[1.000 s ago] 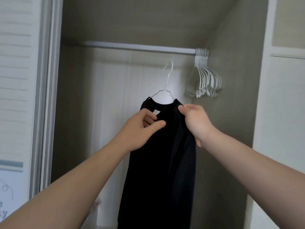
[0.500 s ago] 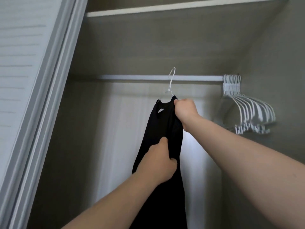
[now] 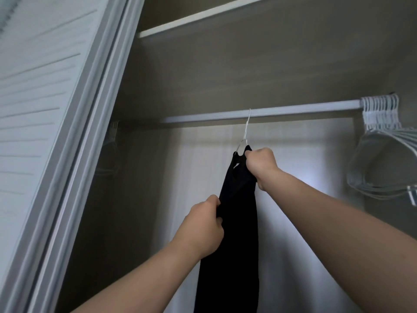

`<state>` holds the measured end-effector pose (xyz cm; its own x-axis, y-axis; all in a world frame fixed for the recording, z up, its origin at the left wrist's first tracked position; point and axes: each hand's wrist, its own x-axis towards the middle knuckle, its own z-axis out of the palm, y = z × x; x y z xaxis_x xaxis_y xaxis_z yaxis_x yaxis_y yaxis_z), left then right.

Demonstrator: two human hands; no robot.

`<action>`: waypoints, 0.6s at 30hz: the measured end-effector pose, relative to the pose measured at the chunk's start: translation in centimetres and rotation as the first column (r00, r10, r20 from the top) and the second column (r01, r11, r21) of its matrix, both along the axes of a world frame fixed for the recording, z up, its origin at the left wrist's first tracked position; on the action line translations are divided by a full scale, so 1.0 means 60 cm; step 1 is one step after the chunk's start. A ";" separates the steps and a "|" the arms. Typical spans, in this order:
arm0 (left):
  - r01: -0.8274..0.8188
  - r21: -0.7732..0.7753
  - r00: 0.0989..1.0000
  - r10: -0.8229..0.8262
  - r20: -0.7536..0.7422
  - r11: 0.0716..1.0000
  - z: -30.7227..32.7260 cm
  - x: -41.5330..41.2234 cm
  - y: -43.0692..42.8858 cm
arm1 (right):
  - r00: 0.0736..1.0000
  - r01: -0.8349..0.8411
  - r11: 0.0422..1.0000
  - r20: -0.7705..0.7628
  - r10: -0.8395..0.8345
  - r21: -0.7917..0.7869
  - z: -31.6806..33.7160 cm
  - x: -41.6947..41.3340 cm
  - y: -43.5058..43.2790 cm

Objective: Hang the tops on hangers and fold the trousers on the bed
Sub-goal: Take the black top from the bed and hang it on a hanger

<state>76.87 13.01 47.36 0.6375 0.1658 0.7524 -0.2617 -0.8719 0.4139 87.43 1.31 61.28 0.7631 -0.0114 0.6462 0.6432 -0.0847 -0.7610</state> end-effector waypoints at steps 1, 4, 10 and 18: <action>-0.016 0.001 1.000 0.016 0.005 1.000 -0.005 -0.003 0.007 | 1.000 -0.016 1.000 0.011 0.016 -0.025 -0.005 -0.006 0.002; -0.053 -0.001 0.998 0.053 0.033 0.999 -0.017 -0.018 0.027 | 0.999 -0.019 0.980 0.044 0.028 -0.197 -0.023 -0.043 -0.002; -0.109 0.021 0.994 0.110 -0.021 0.994 -0.032 -0.052 0.062 | 0.951 0.290 0.780 0.261 -0.169 -0.554 -0.055 -0.108 -0.010; -0.242 0.096 0.946 0.257 -0.196 0.965 -0.052 -0.082 0.106 | 0.921 0.167 0.893 0.389 0.010 -0.418 -0.088 -0.069 0.038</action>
<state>71.92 19.34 44.27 0.7242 0.2908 0.6253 0.0518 -0.9271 0.3711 83.29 3.59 55.97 0.4735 0.2887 0.8321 0.8461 -0.4115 -0.3387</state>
